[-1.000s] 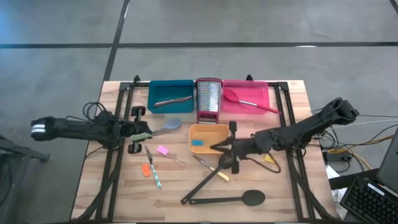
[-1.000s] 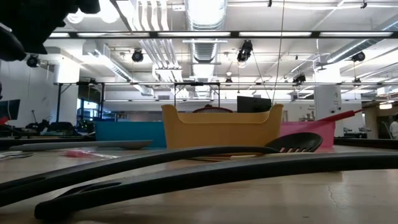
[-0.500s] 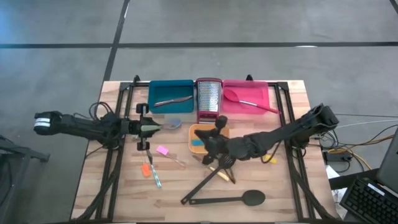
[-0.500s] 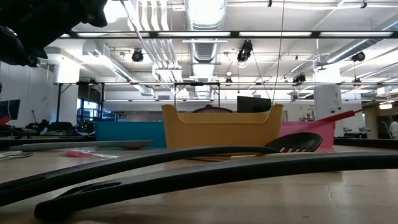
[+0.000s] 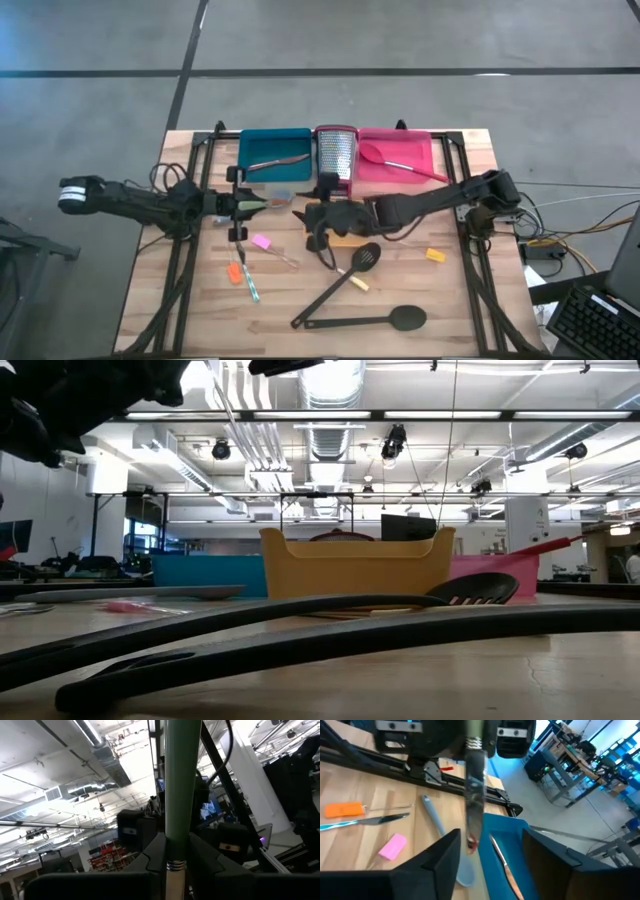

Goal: Pick & Place Kitchen Items
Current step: Put the green table knife into the blue bin

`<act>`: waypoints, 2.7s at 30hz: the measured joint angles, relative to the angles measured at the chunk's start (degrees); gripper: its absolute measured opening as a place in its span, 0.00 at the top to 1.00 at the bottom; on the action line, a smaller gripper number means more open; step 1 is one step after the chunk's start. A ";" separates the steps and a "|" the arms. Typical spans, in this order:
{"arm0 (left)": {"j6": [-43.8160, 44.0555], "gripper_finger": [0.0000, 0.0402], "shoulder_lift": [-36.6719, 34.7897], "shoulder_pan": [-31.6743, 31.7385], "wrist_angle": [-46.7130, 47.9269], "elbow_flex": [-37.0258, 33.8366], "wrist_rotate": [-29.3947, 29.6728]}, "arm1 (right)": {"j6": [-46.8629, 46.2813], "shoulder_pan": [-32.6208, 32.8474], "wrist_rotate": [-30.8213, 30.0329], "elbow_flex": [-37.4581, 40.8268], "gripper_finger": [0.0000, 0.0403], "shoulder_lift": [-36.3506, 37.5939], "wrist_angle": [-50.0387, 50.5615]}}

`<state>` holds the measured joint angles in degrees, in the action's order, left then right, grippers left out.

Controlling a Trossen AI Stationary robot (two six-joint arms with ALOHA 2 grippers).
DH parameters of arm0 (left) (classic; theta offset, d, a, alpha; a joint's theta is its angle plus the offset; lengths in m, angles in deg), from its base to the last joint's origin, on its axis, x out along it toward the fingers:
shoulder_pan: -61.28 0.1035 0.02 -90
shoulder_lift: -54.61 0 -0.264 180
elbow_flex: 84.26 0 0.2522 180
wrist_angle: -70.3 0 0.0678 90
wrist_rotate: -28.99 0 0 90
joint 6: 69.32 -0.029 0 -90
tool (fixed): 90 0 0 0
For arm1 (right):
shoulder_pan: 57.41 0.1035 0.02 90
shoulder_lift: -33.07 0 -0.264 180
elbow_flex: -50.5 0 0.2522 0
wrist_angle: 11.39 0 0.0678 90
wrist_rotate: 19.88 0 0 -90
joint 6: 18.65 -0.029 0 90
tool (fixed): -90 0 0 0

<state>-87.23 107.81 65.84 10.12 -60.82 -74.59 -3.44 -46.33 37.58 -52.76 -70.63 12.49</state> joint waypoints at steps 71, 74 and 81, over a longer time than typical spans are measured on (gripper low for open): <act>4.71 0.48 6.43 -0.04 2.94 4.58 -2.77 | -9.45 -5.74 11.65 0.99 0.85 7.19 24.01; 4.63 0.48 6.43 -0.04 4.54 4.69 -0.69 | -13.58 -5.74 13.41 0.99 0.85 8.52 35.58; 4.42 0.48 6.46 -0.02 21.01 9.88 3.28 | -24.62 -5.69 20.77 1.03 0.85 8.92 52.33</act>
<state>-82.81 114.27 65.82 31.13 -50.93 -71.31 -28.06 -52.02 58.35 -51.73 -61.71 64.81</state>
